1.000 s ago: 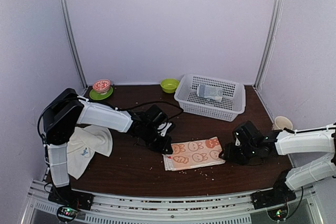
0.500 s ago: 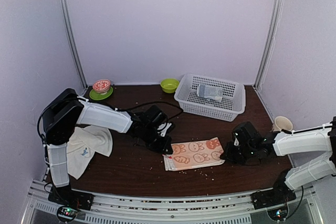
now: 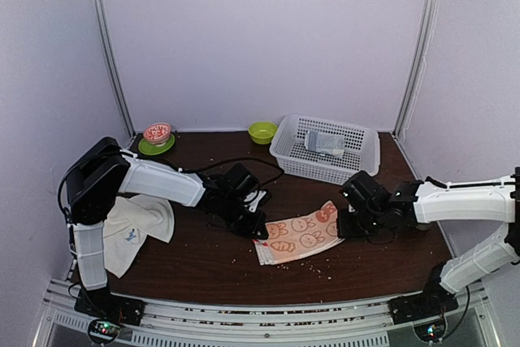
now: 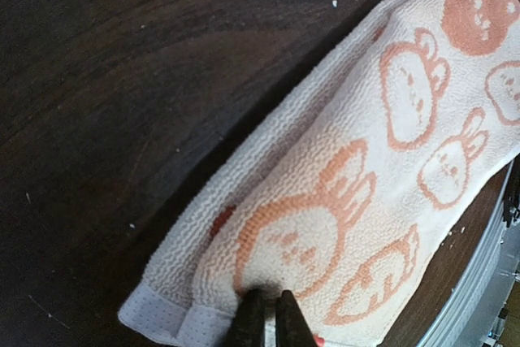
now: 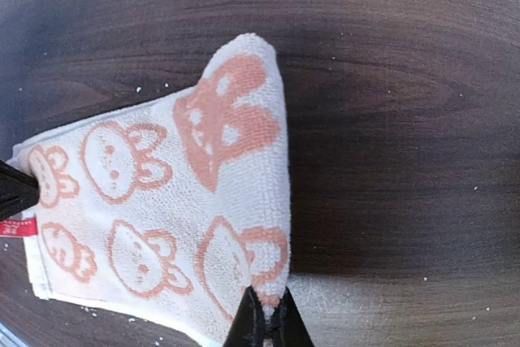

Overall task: Roll the towels
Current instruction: Roll the towel at the center of the board.

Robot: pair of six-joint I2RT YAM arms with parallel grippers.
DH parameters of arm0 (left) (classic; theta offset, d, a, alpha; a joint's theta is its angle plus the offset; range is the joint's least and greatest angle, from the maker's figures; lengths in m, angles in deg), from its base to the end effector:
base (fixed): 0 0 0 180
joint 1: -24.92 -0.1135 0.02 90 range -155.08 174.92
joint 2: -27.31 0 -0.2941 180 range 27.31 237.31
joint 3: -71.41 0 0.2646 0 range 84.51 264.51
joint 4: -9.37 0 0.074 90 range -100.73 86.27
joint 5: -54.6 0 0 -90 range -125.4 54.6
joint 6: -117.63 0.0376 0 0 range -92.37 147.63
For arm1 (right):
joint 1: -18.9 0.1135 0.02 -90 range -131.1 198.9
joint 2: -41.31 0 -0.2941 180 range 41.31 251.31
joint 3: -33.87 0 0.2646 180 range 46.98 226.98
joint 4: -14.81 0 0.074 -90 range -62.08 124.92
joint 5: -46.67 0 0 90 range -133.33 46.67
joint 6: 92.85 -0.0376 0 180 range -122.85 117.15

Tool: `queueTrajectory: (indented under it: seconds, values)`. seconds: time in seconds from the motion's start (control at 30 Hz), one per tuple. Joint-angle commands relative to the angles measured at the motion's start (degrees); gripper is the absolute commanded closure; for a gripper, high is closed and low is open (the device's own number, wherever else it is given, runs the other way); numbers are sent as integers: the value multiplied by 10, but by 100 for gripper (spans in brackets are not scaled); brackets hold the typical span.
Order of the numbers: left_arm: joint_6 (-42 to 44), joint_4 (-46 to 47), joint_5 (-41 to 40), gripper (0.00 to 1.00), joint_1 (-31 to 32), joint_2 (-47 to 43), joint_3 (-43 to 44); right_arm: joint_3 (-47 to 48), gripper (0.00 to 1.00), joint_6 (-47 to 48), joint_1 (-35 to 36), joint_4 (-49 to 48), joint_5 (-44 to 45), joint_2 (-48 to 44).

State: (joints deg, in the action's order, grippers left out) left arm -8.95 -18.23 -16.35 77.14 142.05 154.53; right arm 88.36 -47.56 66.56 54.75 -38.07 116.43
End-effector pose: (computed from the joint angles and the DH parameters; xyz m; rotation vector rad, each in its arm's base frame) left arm 0.2503 -0.3430 0.1478 0.5185 2.8074 -0.8911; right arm 0.1688 0.1802 0.2074 -0.0368 2.6897 0.4242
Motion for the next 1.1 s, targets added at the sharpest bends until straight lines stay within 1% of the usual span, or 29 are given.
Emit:
queueTrajectory:
  seconds: [0.0, 0.13, 0.33, 0.6, 0.97, 1.07]
  values:
    - [-3, -52, -11, 92, 2, 20, -19, 38, 100, 36, 36, 53, 71, 44]
    - [-3, -52, -9, 92, 2, 18, -21, 64, 100, 43, 54, 53, 79, 87]
    - [-3, -48, -10, 92, 2, 12, -32, 77, 100, 64, 76, 36, 70, 114]
    - [-3, -42, -6, 92, 2, 11, -34, 53, 100, 110, 86, -15, 1, 102]
    - [-3, -41, -6, 92, 2, 11, -36, 42, 100, 151, 87, -42, -79, 116]
    - [-3, -41, -7, 93, 2, 11, -37, 40, 100, 158, 87, -35, -88, 115]
